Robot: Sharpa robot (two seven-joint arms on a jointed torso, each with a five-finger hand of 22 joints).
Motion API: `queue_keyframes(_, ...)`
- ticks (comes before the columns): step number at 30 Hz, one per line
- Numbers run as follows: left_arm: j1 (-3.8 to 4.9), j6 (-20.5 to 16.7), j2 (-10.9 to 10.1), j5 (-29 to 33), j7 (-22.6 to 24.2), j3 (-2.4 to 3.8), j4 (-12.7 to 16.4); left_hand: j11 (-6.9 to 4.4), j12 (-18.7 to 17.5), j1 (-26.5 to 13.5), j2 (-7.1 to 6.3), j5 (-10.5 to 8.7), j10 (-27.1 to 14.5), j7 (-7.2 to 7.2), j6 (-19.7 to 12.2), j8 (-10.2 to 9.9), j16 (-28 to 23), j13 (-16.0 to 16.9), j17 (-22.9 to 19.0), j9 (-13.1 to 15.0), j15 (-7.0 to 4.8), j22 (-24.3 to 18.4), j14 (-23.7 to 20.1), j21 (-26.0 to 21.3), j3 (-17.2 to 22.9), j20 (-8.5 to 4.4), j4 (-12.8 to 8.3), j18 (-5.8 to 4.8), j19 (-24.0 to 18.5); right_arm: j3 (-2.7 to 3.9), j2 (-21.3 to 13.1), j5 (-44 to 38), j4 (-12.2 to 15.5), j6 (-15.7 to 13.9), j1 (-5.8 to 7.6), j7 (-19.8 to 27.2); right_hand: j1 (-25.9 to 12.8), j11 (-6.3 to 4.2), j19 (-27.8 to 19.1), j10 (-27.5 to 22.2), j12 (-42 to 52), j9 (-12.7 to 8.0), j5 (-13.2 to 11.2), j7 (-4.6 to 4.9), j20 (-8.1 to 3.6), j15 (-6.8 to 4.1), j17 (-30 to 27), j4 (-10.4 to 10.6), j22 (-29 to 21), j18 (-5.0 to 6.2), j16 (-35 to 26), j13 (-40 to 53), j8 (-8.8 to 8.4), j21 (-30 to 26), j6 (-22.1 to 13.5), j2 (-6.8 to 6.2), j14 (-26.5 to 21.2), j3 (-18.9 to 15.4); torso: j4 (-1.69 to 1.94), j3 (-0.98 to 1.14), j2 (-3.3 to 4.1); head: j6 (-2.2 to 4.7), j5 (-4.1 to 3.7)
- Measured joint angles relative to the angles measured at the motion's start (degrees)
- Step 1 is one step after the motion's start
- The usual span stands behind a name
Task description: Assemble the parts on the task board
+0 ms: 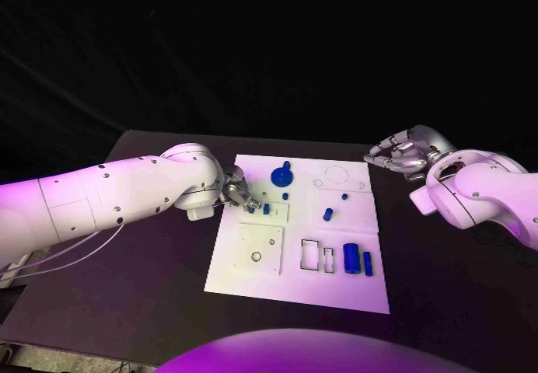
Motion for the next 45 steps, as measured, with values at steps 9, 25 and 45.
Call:
queue_keyframes(9, -0.06, -1.16, -1.0, 0.0, 0.04, 0.43, 0.82, 0.0, 0.49, 0.21, 0.21, 0.0, 0.0, 0.0, 0.0, 0.21, 0.0, 0.45, 0.0, 0.0, -0.14, 0.0, 0.14, 0.0, -0.79, 0.0, 0.32, 0.0, 0.0, 0.0, 0.0, 0.04, -0.02, -0.01, 0.0, 0.06, 0.0, 0.0, 0.0, 0.0, 0.0, 0.05, 0.0, 0.19, 0.0, 0.0, 0.0, 0.0, -0.01, 0.0, 0.0, 0.0, 0.0, -0.35, -0.19, 0.0, 0.0, 0.0, 0.0, -0.04, 0.04, 0.13, 0.03)
queue_keyframes(25, -0.02, -8.4, -2.86, 1.53, 6.15, 2.35, 3.28, 1.52, -9.26, 3.82, 0.22, 0.27, -9.54, 2.45, -6.45, -2.08, -2.07, -10.27, -0.01, -1.83, 0.57, -0.01, 0.07, -8.29, -4.77, 0.59, 0.95, 1.34, -0.7, 0.0, 0.05, 0.11, -0.22, -0.04, -0.04, 0.19, 0.0, 0.0, 0.0, 0.0, 0.0, 0.05, 0.0, 0.19, 0.0, 0.0, 0.05, 0.0, -0.02, 0.0, 0.0, -0.01, 0.0, -0.35, -0.19, 0.0, 0.0, 0.0, -0.07, -0.01, 0.03, 0.47, -0.17)
queue_keyframes(45, -0.46, -19.32, 2.71, -16.81, 33.56, 0.35, 0.39, 7.0, -32.78, 24.97, -1.34, -12.1, -22.91, 4.59, -8.22, -15.64, -42.73, -34.57, -25.75, -17.57, 5.11, -12.43, -17.13, -64.34, -4.8, 5.06, -0.56, 8.95, -20.32, 0.0, 0.11, 0.59, -0.28, -0.09, -0.06, 0.93, 0.0, 0.0, 0.0, 0.0, 0.0, 0.11, 0.0, 0.2, 0.0, 0.0, 0.04, 0.0, -0.03, 0.0, -0.23, -0.01, 0.0, -0.35, -0.19, 0.0, 0.0, 0.0, -0.14, -0.01, 0.18, 0.79, -1.15)
